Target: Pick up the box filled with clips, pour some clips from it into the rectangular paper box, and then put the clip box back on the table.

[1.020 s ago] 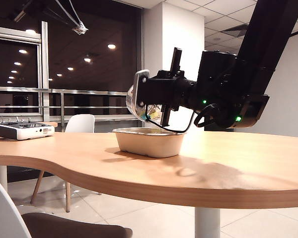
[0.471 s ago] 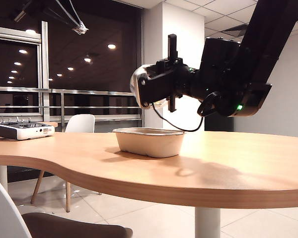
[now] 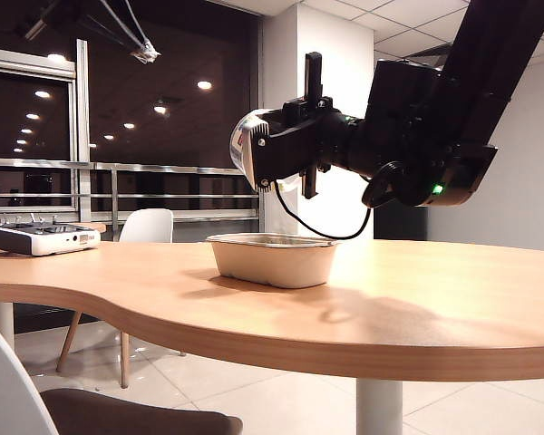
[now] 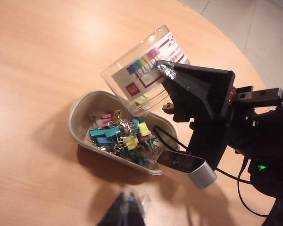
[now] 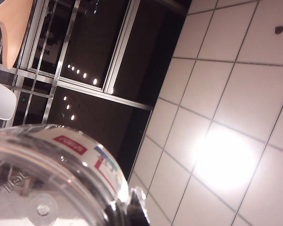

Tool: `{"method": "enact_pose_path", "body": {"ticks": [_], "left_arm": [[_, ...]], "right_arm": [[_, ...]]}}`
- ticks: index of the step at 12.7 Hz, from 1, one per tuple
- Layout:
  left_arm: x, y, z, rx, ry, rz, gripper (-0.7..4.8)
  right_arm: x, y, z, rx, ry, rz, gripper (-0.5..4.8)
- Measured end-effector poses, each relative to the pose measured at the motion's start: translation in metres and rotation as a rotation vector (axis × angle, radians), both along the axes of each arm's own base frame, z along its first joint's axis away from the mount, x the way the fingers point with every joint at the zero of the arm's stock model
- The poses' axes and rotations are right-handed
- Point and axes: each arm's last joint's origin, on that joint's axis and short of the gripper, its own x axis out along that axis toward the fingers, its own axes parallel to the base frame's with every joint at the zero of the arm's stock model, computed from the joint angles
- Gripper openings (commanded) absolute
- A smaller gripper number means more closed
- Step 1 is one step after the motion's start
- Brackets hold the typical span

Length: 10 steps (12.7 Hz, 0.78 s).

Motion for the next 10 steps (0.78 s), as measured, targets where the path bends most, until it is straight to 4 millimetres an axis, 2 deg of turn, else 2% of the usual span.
{"method": "enact_pose_path", "body": {"ticks": [3, 4, 6, 10], "left_arm": [[0.0, 0.0, 0.0, 0.0, 0.0, -0.002, -0.06], [0.0, 0.0, 0.0, 0.0, 0.0, -0.001, -0.06], [0.0, 0.0, 0.0, 0.0, 0.0, -0.002, -0.06], [0.0, 0.0, 0.0, 0.0, 0.0, -0.002, -0.06]], "right_arm": [[0.0, 0.0, 0.0, 0.008, 0.006, -0.008, -0.03], [0.001, 0.0, -0.001, 0.034, 0.06, 0.014, -0.03], [0.005, 0.0, -0.018, 0.009, 0.159, 0.015, -0.03], [0.004, 0.0, -0.011, 0.044, 0.14, 0.027, -0.03]]}}
